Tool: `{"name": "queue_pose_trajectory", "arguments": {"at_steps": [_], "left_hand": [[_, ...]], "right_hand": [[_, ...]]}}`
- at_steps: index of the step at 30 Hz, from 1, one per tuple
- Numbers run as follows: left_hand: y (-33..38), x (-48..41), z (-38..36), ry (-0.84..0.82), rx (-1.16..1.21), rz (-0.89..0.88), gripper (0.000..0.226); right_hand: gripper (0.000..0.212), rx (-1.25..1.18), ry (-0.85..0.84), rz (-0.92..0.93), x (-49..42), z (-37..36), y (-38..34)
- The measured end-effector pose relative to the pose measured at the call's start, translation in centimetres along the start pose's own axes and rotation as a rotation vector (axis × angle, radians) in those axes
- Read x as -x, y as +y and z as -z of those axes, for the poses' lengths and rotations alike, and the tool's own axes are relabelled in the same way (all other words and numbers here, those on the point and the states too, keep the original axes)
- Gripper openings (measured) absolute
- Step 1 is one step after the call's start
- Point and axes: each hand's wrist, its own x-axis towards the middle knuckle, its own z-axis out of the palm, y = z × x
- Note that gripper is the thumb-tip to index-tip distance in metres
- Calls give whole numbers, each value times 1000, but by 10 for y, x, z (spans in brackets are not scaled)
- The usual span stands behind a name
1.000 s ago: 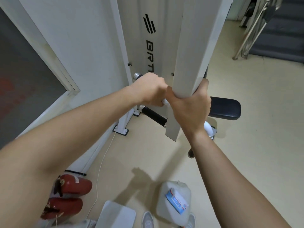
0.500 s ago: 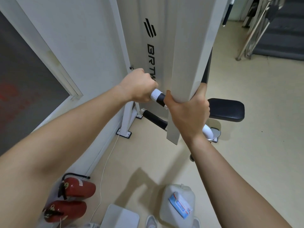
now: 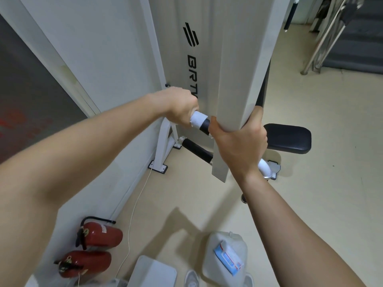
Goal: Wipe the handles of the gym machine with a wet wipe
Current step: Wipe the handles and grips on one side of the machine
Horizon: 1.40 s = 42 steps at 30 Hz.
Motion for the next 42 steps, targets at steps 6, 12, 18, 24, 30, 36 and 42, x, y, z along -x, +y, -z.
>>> {"name": "queue_pose_trajectory", "arguments": {"at_steps": [6, 12, 18, 24, 30, 36, 42], "left_hand": [[4, -1, 2, 35, -41, 51, 25], [47, 0, -62, 1026, -84, -33, 21], [46, -7, -24, 469, -128, -131, 34], [25, -22, 16, -283, 104, -69, 15], [-1, -6, -21, 469, -197, -108, 27], [28, -14, -60, 1151, -150, 15, 31], [50, -17, -13, 420, -186, -144, 35]], "right_hand": [[62, 8, 9, 1, -2, 1, 2], [63, 3, 22, 4, 3, 1, 2], [63, -3, -2, -14, -1, -2, 0], [64, -26, -43, -13, -3, -3, 4], [62, -7, -45, -41, -14, 1, 9], [62, -12, -26, -50, -9, -4, 5], [61, -13, -48, -50, -16, -3, 9]]}}
